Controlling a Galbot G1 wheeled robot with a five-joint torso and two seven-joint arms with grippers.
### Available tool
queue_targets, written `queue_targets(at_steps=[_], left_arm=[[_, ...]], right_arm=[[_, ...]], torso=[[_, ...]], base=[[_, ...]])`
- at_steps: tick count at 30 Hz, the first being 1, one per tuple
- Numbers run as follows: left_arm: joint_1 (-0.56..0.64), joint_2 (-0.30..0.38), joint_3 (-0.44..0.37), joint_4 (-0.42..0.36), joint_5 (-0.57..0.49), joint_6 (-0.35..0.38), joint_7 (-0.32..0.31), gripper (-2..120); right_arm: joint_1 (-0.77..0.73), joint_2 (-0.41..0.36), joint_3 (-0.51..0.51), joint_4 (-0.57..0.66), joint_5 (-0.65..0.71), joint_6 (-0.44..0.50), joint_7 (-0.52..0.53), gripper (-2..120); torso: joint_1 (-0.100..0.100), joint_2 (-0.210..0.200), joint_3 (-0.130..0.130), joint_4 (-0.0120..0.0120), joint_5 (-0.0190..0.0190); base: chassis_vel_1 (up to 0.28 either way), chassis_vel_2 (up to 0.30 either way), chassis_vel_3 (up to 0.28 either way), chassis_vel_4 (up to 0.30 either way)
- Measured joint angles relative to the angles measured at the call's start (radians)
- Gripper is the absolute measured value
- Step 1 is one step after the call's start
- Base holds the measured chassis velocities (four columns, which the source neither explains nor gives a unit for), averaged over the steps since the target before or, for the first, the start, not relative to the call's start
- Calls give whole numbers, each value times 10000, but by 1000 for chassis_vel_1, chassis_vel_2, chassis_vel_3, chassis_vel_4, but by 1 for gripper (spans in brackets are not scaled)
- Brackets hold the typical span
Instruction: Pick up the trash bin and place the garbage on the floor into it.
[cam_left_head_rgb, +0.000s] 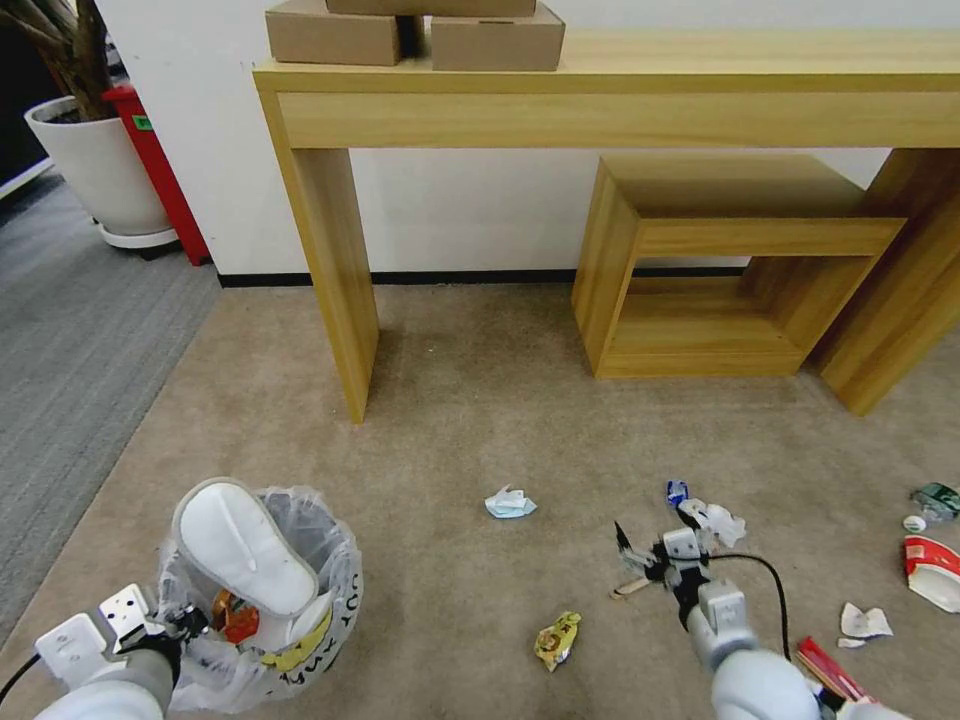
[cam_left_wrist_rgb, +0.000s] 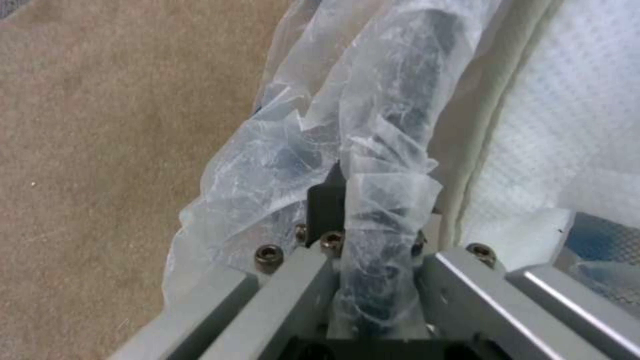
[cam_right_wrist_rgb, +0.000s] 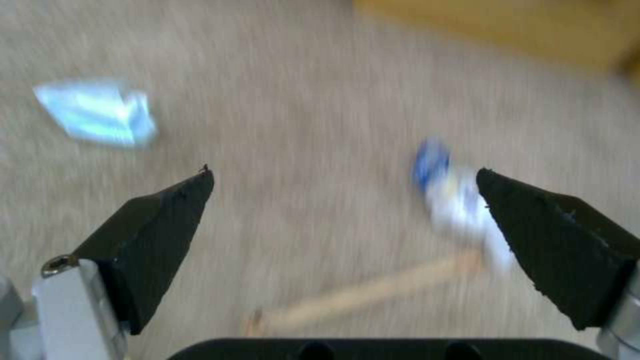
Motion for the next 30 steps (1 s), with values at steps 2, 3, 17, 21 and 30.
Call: queue_targets(at_steps=[2, 3, 17, 21, 30], left_arm=[[0, -14, 14, 47, 40, 0, 20, 0], [1, -22, 16, 108, 68, -4, 28, 0], [27, 170, 19, 325, 91, -36, 13, 0], [-37, 155, 112, 444, 115, -37, 16, 0], [16, 106, 207, 591, 280, -53, 69, 0]], right_arm=[[-23, 146, -25, 17, 277, -117, 183, 100], [-33, 399, -44, 50, 749, -316, 495, 100], [-455, 2511, 195, -303, 2814, -1154, 2585, 100], [-353, 3147, 259, -863, 2963, -694, 2030, 100], [-310, 3748, 199, -1518, 3050, -456, 984, 100]], torso=[[0, 1, 0, 0, 0], [0, 0, 0, 1, -1], [0, 0, 0, 1, -6], [0, 0, 0, 1, -3], [0, 1, 0, 1, 2]], base=[[0, 0, 0, 0], [0, 0, 0, 0], [0, 0, 0, 0], [0, 0, 0, 0], [0, 0, 0, 0]])
